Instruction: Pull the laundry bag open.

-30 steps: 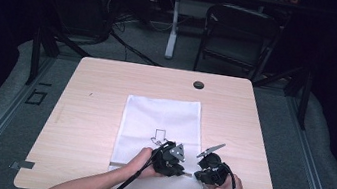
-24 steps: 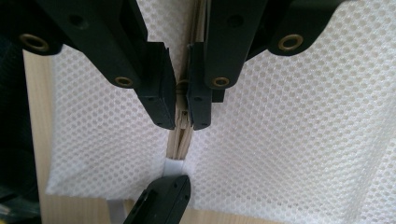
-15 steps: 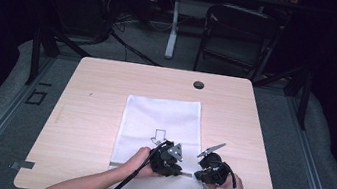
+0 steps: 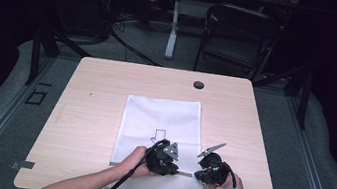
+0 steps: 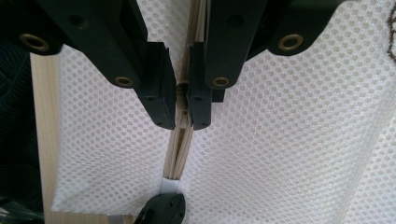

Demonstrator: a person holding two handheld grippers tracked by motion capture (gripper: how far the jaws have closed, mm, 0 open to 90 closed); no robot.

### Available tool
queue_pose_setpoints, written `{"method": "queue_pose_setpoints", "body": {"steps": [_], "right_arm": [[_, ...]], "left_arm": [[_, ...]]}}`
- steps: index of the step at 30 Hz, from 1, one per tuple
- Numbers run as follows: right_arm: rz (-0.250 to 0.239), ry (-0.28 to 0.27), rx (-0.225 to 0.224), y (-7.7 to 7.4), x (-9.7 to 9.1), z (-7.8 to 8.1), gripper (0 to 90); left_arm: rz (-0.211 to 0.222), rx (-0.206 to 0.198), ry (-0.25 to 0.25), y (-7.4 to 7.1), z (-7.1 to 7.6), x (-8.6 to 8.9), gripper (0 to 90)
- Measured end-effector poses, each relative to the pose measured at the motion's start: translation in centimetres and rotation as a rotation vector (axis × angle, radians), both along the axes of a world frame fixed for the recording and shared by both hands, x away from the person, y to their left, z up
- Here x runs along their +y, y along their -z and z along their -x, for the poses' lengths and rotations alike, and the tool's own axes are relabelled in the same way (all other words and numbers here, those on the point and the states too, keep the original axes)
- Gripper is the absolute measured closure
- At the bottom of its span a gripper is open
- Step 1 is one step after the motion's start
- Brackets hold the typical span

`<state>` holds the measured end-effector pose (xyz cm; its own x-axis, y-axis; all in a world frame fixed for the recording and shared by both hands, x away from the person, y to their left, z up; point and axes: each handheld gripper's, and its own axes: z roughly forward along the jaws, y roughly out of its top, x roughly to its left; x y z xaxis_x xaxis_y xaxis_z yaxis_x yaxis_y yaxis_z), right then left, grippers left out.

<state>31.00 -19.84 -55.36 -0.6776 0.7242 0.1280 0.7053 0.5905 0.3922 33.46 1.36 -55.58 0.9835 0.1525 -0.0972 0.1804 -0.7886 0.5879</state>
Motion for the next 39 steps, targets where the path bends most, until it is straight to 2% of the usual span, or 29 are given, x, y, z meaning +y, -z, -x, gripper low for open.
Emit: {"method": "queue_pose_setpoints", "body": {"steps": [8,10,11,13,18,27,30,32,35,39], "right_arm": [[0.001,-0.001,-0.001,0.0,0.0,0.0,90.0],[-0.022,0.016,-0.004,0.1,0.1,0.1,90.0],[-0.002,0.001,0.0,0.0,0.0,0.0,90.0],[0.0,-0.002,0.0,0.0,0.0,0.0,90.0],[-0.007,-0.006,-0.003,0.0,0.0,0.0,90.0],[-0.008,-0.009,-0.004,0.0,0.0,0.0,90.0],[-0.008,-0.01,-0.004,0.0,0.0,0.0,90.0],[-0.008,-0.01,-0.004,0.1,0.0,0.0,90.0],[-0.015,-0.006,-0.004,0.1,0.0,0.0,90.0],[-0.016,-0.006,-0.004,0.1,0.0,0.0,90.0]], "left_arm": [[-0.005,0.005,-0.019,-0.2,0.0,1.2,82.2],[-0.005,-0.002,-0.018,-0.2,0.1,1.2,82.2],[-0.004,-0.003,-0.016,-0.2,0.1,1.2,82.2],[-0.001,0.003,-0.017,-0.2,0.1,1.2,82.2],[-0.011,0.001,-0.022,-0.3,0.1,1.7,82.2],[-0.003,0.001,-0.027,-0.3,0.1,2.2,82.2],[-0.014,0.002,-0.035,-0.3,0.1,2.7,82.2],[0.0,0.013,-0.036,-0.3,0.1,3.0,82.2],[-0.006,-0.002,-0.032,-0.4,0.2,2.9,82.2],[-0.004,0.003,-0.03,-0.5,0.1,3.0,82.2]]}}
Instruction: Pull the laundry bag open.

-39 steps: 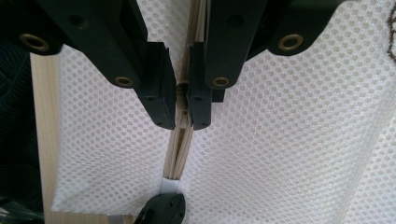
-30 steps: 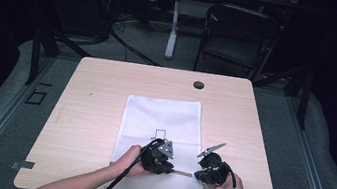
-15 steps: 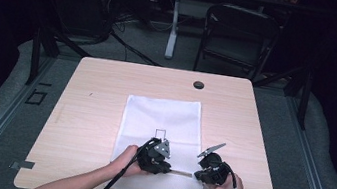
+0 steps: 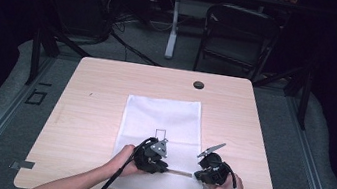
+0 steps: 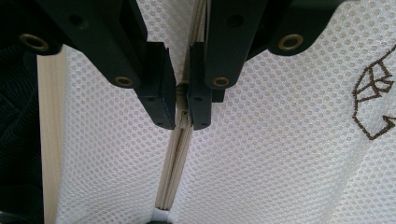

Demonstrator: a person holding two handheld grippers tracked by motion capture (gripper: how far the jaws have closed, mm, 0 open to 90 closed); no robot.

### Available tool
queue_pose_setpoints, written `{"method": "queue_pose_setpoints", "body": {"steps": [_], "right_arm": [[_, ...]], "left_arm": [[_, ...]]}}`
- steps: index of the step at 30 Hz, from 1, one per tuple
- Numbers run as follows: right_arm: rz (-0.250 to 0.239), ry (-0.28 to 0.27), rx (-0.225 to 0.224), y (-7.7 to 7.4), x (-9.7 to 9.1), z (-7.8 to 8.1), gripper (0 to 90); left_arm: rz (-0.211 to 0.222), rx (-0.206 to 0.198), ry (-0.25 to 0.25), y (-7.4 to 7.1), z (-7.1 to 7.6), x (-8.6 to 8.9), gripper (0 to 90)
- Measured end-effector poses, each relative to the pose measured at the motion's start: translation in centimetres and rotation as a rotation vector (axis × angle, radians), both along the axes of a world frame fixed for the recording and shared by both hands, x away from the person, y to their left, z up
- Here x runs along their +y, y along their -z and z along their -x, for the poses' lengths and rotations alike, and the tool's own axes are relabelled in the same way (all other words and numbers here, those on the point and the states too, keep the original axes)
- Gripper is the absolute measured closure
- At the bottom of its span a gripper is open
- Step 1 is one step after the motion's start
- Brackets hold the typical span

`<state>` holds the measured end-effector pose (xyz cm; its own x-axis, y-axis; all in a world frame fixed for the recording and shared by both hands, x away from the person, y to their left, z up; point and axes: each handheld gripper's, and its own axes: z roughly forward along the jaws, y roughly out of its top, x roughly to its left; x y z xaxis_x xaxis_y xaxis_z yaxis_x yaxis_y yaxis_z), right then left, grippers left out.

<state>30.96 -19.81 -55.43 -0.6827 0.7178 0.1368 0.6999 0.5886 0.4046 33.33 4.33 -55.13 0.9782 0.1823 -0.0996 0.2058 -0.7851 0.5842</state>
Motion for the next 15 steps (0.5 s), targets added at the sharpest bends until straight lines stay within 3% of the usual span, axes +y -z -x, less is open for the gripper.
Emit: {"method": "queue_pose_setpoints", "body": {"steps": [15], "right_arm": [[0.002,-0.004,-0.002,0.0,-0.03,-0.02,90.0]], "left_arm": [[0.002,0.008,-0.013,-0.31,0.13,1.0,82.2]]}}
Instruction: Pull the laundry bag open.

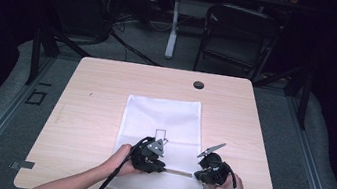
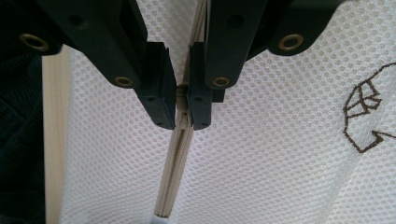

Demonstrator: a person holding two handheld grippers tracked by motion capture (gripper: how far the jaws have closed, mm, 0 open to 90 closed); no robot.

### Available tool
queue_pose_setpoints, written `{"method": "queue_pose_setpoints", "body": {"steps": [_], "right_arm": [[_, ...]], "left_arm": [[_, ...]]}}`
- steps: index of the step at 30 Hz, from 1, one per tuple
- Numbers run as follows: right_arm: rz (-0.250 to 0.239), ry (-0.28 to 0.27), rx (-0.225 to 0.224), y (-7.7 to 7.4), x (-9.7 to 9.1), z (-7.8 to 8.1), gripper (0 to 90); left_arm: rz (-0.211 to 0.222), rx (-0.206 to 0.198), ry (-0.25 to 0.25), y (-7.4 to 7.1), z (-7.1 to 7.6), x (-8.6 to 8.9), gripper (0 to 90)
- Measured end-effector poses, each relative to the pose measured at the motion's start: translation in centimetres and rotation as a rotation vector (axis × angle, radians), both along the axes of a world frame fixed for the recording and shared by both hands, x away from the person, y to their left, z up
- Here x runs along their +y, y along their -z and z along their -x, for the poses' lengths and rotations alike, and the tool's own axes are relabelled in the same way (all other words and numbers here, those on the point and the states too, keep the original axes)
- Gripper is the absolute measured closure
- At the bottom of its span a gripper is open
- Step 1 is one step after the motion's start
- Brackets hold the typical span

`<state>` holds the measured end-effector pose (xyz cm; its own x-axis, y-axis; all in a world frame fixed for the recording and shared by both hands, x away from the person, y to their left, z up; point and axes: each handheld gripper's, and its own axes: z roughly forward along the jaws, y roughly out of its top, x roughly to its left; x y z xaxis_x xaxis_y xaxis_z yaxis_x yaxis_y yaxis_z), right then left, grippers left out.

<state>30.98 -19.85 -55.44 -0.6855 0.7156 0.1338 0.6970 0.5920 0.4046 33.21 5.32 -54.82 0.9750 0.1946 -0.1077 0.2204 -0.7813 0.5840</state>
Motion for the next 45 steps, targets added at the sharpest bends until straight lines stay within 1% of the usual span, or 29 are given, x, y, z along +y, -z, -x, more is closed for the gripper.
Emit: {"method": "queue_pose_setpoints", "body": {"steps": [1,4,5,6,7,10,11,13,14,15,18,19,21,22,25,26,27,29,31,33,35,36,37,38,39,40,41,42,45], "right_arm": [[0.006,-0.002,0.001,0.0,0.0,0.0,90.0],[0.0,0.0,0.0,0.0,0.0,0.0,90.0],[0.003,-0.004,0.003,0.0,0.0,0.0,90.0],[0.001,0.0,0.0,0.0,0.0,0.0,90.0],[0.0,0.0,-0.001,0.0,0.0,0.0,90.0],[0.0,0.0,0.001,0.0,0.0,0.0,90.0],[-0.003,0.001,0.001,0.0,0.0,0.0,90.0],[0.004,-0.004,0.001,0.0,0.0,0.0,90.0],[0.004,-0.003,0.001,0.0,0.0,0.0,90.0],[0.004,-0.003,0.001,0.0,0.0,0.0,90.0],[0.004,-0.003,0.001,0.0,0.0,0.0,90.0],[0.003,0.0,-0.002,0.0,0.1,0.0,90.0],[0.002,0.0,-0.002,0.0,0.0,0.0,90.0],[0.004,-0.004,0.0,0.0,0.0,0.0,90.0],[0.003,-0.005,0.001,0.0,0.0,0.0,90.0],[0.002,-0.001,-0.002,0.0,0.0,0.0,90.0],[0.002,-0.005,0.001,0.0,0.0,0.0,90.0],[0.0,0.004,-0.004,0.0,0.0,0.0,90.0],[0.0,0.001,-0.004,0.0,0.0,0.0,90.0],[-0.001,0.001,-0.003,0.0,0.0,0.0,90.0],[0.0,0.001,-0.003,0.0,0.0,0.0,90.0],[0.003,-0.006,-0.001,0.0,0.0,0.0,90.0],[0.0,0.002,-0.003,0.0,0.0,0.0,90.0],[0.003,-0.003,-0.001,0.0,0.0,0.0,90.0],[0.001,0.005,-0.004,0.0,0.0,0.0,90.0],[0.001,0.001,0.0,0.0,0.0,0.0,90.0],[0.0,0.004,-0.003,0.0,0.1,0.0,90.0],[-0.004,0.004,-0.003,0.0,0.0,0.0,90.0],[-0.001,-0.001,0.0,0.0,0.0,0.0,90.0]], "left_arm": [[-0.003,0.002,0.002,0.0,0.0,0.1,82.1],[-0.007,0.002,-0.003,0.0,0.0,0.4,82.1],[-0.015,-0.006,-0.006,0.0,0.0,0.4,82.1],[-0.012,0.004,-0.007,0.1,0.0,0.5,82.1],[-0.012,0.003,-0.004,0.1,0.0,0.7,82.2],[-0.021,-0.003,-0.024,0.1,-0.1,1.3,82.1],[-0.017,0.009,-0.024,0.1,-0.1,1.5,82.1],[-0.017,0.004,-0.033,0.1,-0.1,1.8,82.1],[-0.02,0.006,-0.033,0.0,-0.1,1.9,82.1],[-0.01,0.015,-0.035,0.0,-0.1,2.0,82.1],[-0.027,-0.003,-0.031,-0.1,0.0,1.9,82.1],[-0.014,0.007,-0.028,0.0,-0.1,2.0,82.1],[-0.027,0.001,-0.032,0.0,0.0,2.1,82.1],[-0.018,0.01,-0.035,0.0,-0.1,2.2,82.1],[-0.022,0.007,-0.035,0.0,0.0,2.3,82.1],[-0.03,0.0,-0.033,-0.1,0.0,2.2,82.1],[-0.022,0.005,-0.033,0.0,0.0,2.3,82.1],[-0.03,0.005,-0.034,0.0,0.0,2.3,82.1],[-0.016,0.017,-0.031,0.0,-0.1,2.5,82.1],[-0.023,0.005,-0.031,-0.1,0.0,2.4,82.1],[-0.026,0.004,-0.03,-0.1,0.0,2.4,82.1],[-0.019,0.009,-0.029,-0.1,0.0,2.5,82.1],[-0.019,0.009,-0.028,-0.1,0.0,2.5,82.1],[-0.033,0.003,-0.027,-0.1,0.0,2.5,82.1],[-0.023,0.019,-0.033,-0.1,0.0,2.6,82.1],[-0.017,0.021,-0.028,-0.1,0.0,2.7,82.1],[-0.034,0.006,-0.027,-0.1,0.1,2.7,82.1],[-0.021,0.015,-0.028,0.0,0.1,2.8,82.1],[-0.035,0.013,-0.031,0.0,0.1,3.1,82.1]]}}
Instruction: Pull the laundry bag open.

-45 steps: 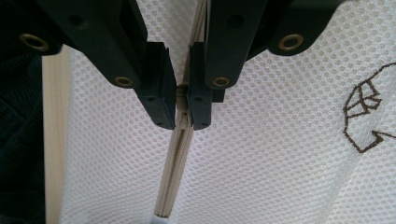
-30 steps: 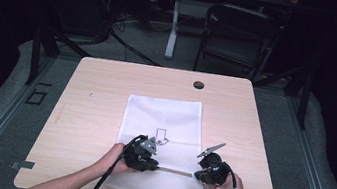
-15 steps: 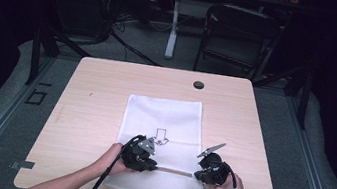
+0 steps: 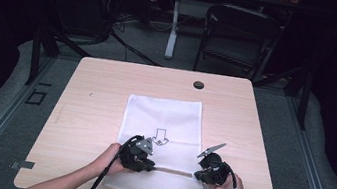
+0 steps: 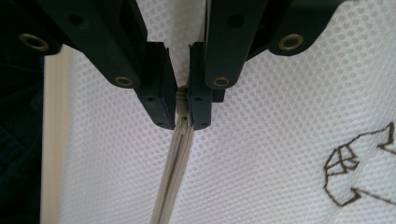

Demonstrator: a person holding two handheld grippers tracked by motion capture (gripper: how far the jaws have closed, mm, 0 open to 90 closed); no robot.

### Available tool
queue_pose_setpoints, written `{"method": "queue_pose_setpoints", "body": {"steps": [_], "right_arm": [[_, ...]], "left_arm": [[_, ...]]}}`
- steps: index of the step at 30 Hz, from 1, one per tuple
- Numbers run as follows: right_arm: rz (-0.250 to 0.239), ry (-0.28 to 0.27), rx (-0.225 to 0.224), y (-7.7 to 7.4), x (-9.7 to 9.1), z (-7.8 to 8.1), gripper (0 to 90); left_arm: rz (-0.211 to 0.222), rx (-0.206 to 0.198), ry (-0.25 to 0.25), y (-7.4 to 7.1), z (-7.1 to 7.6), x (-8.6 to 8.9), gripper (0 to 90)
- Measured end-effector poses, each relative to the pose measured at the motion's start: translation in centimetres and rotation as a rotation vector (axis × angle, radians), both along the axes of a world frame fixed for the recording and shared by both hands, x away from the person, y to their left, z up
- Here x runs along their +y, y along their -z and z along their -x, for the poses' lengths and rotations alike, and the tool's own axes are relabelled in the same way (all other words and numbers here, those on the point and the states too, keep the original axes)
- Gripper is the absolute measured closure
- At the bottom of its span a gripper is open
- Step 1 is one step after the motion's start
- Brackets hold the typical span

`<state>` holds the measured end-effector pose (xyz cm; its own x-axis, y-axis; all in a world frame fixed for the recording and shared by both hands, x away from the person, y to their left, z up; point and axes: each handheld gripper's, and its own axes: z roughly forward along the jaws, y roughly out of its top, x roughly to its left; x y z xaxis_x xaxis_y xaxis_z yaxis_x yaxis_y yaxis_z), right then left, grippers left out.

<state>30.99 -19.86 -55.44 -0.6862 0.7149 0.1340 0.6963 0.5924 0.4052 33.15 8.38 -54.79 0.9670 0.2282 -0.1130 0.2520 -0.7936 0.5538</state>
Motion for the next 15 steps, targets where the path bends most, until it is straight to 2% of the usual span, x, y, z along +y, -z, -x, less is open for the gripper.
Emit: {"method": "queue_pose_setpoints", "body": {"steps": [9,14,15], "right_arm": [[-0.003,0.003,0.003,0.0,0.0,0.0,90.0],[-0.002,0.003,0.003,0.0,0.1,0.0,90.0],[-0.002,0.003,0.002,0.0,0.0,0.0,90.0]], "left_arm": [[0.001,0.006,-0.034,-0.2,-0.2,1.4,82.1],[-0.006,0.001,-0.027,-0.2,-0.1,1.5,82.0],[0.005,0.004,-0.028,-0.2,-0.1,1.5,82.1]]}}
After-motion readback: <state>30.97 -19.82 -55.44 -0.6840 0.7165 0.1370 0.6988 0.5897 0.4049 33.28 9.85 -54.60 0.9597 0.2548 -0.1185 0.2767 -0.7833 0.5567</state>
